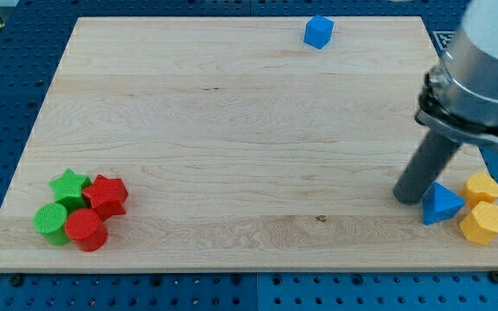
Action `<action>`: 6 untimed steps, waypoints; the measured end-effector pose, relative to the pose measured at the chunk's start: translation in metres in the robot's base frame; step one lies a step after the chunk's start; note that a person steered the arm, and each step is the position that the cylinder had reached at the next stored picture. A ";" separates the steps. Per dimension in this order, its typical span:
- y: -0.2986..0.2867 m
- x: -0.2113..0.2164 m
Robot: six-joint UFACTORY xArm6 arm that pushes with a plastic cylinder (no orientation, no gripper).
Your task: Move your arm to the top center
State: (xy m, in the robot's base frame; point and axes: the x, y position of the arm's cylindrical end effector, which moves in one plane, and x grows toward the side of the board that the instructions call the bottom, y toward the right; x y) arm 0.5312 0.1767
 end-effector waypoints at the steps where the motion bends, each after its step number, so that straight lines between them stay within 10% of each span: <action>1: -0.032 -0.058; 6: -0.144 -0.188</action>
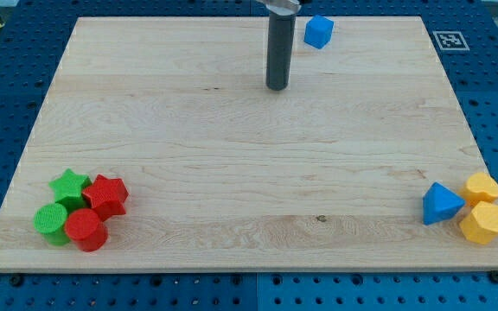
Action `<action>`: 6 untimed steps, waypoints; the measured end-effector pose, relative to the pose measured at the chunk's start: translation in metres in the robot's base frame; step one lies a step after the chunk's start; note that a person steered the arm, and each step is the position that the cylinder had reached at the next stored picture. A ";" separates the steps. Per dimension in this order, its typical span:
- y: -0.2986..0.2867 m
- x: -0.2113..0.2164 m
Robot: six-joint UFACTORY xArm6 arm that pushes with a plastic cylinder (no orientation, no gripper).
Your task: Move your arm to the top center
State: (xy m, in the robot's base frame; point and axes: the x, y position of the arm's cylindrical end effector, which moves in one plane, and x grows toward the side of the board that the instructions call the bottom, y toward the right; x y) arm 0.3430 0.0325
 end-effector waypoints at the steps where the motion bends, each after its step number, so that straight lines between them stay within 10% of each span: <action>1: -0.010 -0.027; 6: 0.003 -0.131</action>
